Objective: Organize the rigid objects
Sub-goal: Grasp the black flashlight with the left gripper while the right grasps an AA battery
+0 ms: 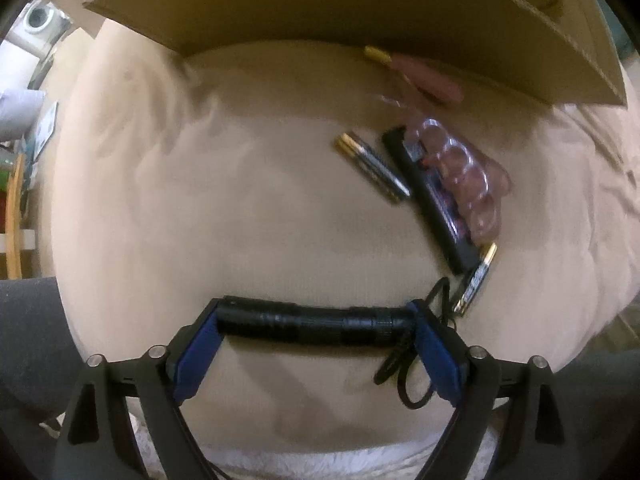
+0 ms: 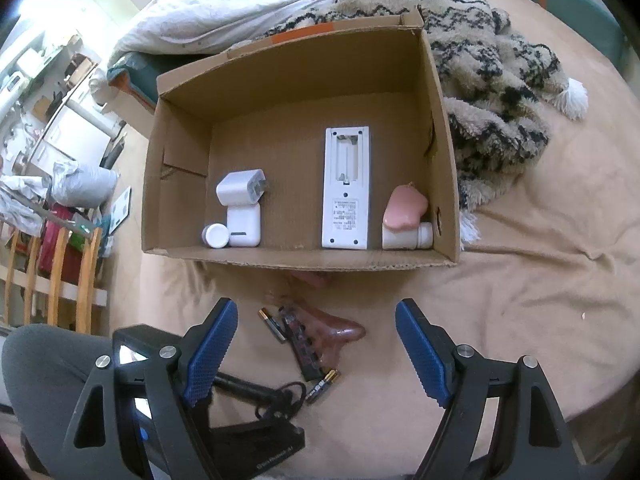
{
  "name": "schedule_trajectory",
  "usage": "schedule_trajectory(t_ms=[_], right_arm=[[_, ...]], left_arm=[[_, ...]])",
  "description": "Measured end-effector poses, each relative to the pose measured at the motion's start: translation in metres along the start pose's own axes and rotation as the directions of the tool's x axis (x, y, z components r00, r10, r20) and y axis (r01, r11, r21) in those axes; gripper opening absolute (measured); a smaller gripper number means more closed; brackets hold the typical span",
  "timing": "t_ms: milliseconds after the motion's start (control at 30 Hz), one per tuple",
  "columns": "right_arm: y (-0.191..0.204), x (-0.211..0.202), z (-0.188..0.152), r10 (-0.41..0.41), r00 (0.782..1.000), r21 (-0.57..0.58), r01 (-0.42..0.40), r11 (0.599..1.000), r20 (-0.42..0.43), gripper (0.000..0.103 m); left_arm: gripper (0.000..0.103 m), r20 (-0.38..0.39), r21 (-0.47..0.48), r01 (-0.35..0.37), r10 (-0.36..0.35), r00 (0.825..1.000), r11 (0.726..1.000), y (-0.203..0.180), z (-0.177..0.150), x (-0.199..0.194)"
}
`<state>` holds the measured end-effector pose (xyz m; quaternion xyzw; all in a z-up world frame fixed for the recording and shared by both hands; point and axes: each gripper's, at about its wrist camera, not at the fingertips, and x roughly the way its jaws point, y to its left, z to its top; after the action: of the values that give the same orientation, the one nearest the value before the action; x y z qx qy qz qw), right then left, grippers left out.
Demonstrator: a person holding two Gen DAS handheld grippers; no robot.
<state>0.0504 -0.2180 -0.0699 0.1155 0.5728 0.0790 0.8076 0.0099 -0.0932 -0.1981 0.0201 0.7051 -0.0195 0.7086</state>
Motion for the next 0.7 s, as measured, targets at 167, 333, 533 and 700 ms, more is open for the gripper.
schedule_trajectory(t_ms=[167, 333, 533, 700], right_arm=[[-0.003, 0.0, 0.001, 0.005, 1.0, 0.008, -0.005, 1.0, -0.001, 0.086], [-0.008, 0.008, -0.005, 0.007, 0.999, 0.016, -0.006, 1.0, -0.04, 0.086], [-0.018, 0.032, -0.019, 0.055, 0.987, 0.07, -0.045, 0.997, -0.149, 0.086], [-0.017, 0.066, -0.036, 0.094, 0.95, 0.09, -0.07, 0.993, -0.299, 0.048]], left_arm=[[0.086, 0.01, 0.019, -0.016, 0.015, 1.0, 1.0, 0.008, 0.004, -0.013], [0.086, 0.094, 0.02, -0.017, 0.015, 0.995, 1.0, 0.034, 0.022, -0.055], [0.086, 0.197, 0.0, -0.056, 0.055, 0.979, 0.998, 0.072, 0.035, -0.091], [0.086, 0.276, -0.07, -0.069, 0.085, 0.957, 0.995, 0.088, 0.044, -0.098]])
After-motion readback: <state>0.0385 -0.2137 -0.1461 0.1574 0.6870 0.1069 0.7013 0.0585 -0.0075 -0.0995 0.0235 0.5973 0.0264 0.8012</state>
